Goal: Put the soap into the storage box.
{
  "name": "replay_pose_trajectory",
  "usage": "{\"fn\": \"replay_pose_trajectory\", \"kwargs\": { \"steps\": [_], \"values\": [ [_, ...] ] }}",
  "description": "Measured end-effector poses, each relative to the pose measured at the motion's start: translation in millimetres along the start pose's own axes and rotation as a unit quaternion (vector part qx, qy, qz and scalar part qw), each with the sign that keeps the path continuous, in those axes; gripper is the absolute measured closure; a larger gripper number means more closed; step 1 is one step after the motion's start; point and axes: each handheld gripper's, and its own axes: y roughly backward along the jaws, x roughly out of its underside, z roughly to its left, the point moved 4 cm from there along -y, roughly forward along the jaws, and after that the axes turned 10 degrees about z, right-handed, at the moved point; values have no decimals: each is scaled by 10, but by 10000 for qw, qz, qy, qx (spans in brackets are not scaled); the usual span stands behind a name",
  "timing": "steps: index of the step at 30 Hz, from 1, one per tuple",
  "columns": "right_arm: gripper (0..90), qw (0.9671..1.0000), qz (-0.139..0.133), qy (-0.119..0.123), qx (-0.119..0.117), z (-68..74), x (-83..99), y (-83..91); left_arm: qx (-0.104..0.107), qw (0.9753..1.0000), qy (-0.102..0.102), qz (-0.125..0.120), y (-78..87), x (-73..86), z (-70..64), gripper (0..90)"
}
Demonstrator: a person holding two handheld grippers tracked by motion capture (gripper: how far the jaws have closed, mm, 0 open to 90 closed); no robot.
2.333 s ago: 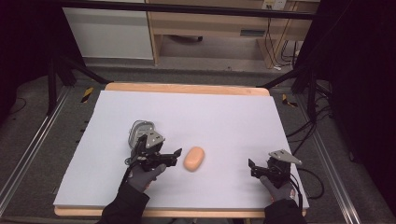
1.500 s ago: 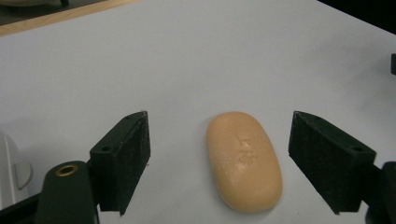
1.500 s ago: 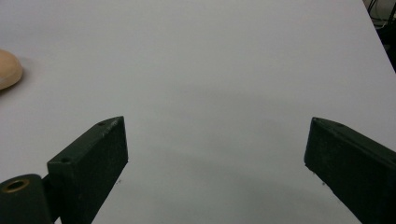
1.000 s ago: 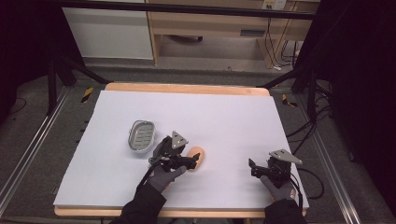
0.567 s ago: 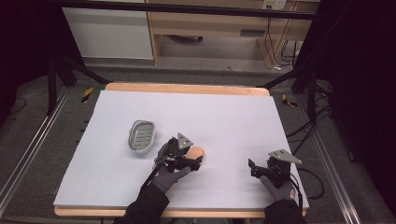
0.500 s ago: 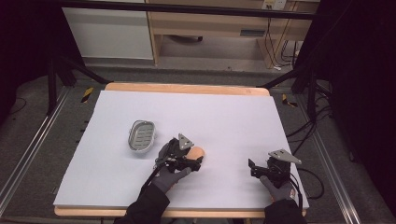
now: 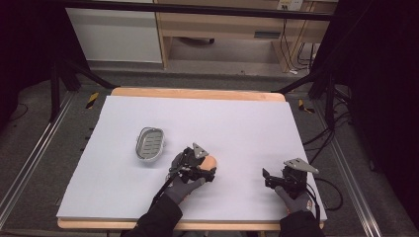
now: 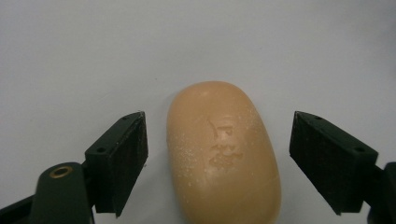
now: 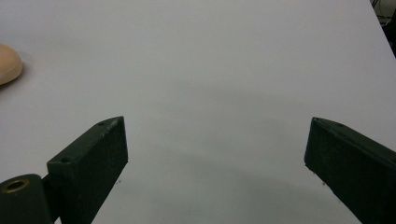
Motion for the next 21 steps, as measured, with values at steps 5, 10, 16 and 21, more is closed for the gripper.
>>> {"fn": "replay_pose_trajectory", "kwargs": {
  "steps": [5,10,16,21],
  "values": [
    [64,10000,5,3,13,2,1,-4,11,9999,-12,114,-51,-1,20,191],
    [63,10000,18,-5,5,2,2,-5,31,9998,7,203,-103,2,24,190],
    [63,10000,26,32,28,-1,4,-15,70,9996,41,269,-136,1,18,195],
    [63,10000,35,37,34,-2,6,-19,88,9993,56,359,-179,12,16,199]
  ]
}}
